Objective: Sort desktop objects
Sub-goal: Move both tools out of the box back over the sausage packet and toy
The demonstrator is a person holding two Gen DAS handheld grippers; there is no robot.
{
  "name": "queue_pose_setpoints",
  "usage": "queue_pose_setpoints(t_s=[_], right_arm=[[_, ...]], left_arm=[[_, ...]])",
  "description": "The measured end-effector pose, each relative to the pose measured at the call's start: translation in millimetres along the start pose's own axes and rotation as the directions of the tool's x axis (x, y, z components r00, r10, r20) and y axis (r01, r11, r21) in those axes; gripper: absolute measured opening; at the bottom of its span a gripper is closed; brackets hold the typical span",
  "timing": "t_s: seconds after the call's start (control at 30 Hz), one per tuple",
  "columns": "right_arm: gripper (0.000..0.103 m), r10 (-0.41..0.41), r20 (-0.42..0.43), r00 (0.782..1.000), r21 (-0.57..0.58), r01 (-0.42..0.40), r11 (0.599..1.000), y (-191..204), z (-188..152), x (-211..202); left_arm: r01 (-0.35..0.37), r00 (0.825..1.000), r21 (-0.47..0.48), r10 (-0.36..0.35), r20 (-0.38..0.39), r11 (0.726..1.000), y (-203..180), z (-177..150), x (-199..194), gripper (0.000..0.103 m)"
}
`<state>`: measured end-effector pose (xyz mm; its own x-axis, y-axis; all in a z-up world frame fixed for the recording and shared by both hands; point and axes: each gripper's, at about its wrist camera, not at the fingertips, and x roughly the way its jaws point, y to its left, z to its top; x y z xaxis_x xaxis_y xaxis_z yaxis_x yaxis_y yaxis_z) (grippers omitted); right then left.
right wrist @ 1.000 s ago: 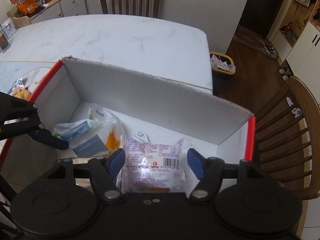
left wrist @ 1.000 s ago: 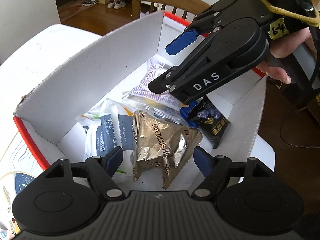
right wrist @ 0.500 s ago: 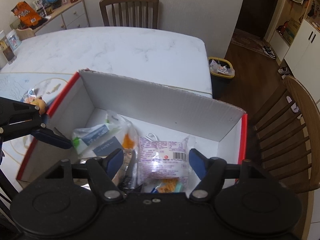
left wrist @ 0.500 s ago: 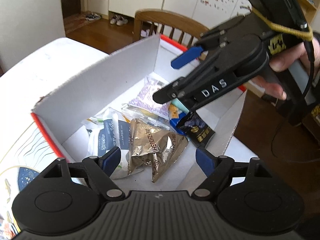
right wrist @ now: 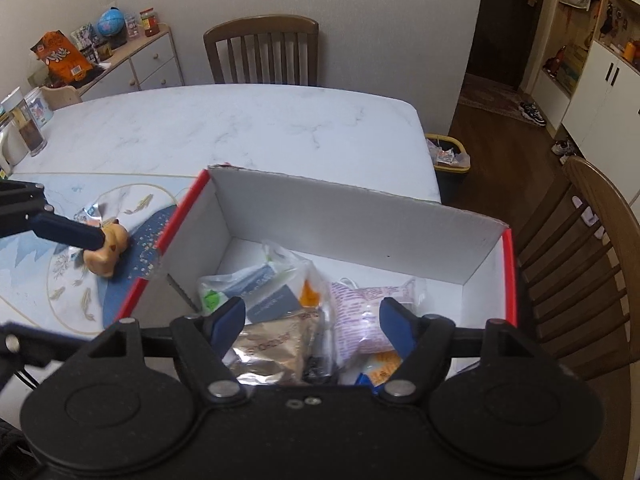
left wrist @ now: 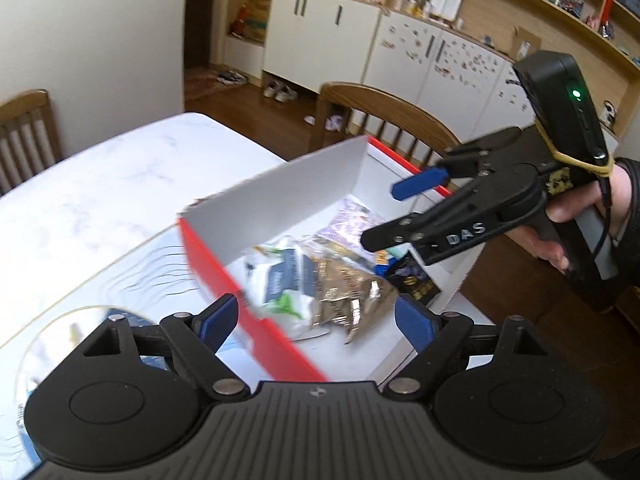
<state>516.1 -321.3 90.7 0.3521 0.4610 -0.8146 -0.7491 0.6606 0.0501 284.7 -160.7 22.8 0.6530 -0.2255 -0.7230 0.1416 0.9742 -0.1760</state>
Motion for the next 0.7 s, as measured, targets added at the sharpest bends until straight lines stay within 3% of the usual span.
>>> queue_pose_setpoints(t_s=[0.27, 0.33, 0.37, 0.7], right_arm=[[0.078, -0.029, -0.001, 1.0, 0.026, 0.029, 0.999, 24.6, -1.1, -3.6], [0.078, -0.02, 0.004, 1.0, 0.042, 0.02, 0.999, 30.9, 0.0, -4.5], [0.079, -0.016, 0.009, 1.0, 0.048, 0.016, 0.999, 35.1, 0.4, -5.3], [0.084, 0.038, 0.067, 0.997, 0.025, -0.04, 0.999, 97.2, 10.0, -10.3]], left_arm=[[-0.044, 0.997, -0.015, 0.045, 0.056, 0.999, 21.7, -17.2, -34.4, 0.087], [-0.047, 0.997, -0.025, 0.048, 0.065, 0.999, 27.9, -21.8, -41.0, 0.101], [-0.05, 0.996, -0.029, 0.052, 0.07, 0.998, 31.0, -24.1, -43.9, 0.103], [-0.077, 0.992, -0.08, 0.084, 0.088, 0.994, 66.3, -50.5, -72.9, 0.103]])
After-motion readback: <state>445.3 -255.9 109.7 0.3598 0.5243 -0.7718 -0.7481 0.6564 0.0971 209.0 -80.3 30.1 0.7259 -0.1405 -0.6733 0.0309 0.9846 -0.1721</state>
